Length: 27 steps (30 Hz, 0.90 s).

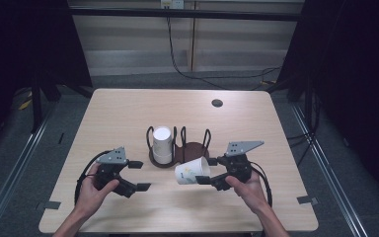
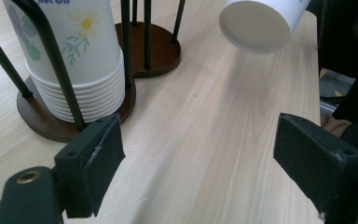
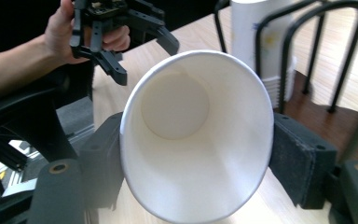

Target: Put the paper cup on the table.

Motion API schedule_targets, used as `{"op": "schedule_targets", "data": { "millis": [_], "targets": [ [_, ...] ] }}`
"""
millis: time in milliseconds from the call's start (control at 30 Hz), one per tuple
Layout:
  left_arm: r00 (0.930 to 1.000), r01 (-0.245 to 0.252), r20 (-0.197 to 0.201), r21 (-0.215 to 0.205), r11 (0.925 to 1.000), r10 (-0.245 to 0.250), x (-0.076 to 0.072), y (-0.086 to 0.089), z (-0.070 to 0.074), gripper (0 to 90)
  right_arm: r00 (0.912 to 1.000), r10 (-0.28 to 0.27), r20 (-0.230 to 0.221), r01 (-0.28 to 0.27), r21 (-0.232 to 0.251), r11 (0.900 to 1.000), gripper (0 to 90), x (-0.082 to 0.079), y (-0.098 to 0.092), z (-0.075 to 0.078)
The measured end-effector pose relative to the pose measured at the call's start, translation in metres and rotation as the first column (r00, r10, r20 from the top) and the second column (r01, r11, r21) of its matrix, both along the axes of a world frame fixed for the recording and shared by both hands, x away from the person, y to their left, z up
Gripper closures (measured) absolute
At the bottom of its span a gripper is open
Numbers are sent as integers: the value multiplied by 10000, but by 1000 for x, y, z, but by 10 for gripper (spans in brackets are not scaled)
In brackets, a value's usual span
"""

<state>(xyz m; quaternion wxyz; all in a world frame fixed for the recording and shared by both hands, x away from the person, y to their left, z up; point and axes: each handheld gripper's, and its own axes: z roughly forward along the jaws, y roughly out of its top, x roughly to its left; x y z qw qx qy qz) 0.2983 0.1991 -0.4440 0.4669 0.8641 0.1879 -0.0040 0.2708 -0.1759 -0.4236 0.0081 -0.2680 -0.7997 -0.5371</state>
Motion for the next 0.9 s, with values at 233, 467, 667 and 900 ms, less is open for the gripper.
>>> {"op": "schedule_targets", "data": {
  "millis": [233, 467, 667, 900],
  "targets": [
    [9996, 168, -243, 476, 9987, -157, -1, -4, -5, 161, 9993, -383, 45, 385, -346, 9987, 265, -1, -14, 7],
    [9999, 81, -123, 539, 9985, -74, -5, 1, -8, 161, 9981, -538, -316, 514, -719, 9961, 264, -2, -25, 7],
    [9997, 22, -227, 690, 9976, -7, -5, 2, -14, 161, 9949, -936, -376, 896, -957, 9914, 264, -3, -42, 11],
    [9997, 169, -202, 966, 9952, -151, -7, 0, -18, 161, 9912, -1264, -397, 1196, -1419, 9826, 264, -2, -54, 11]
  ]
}}
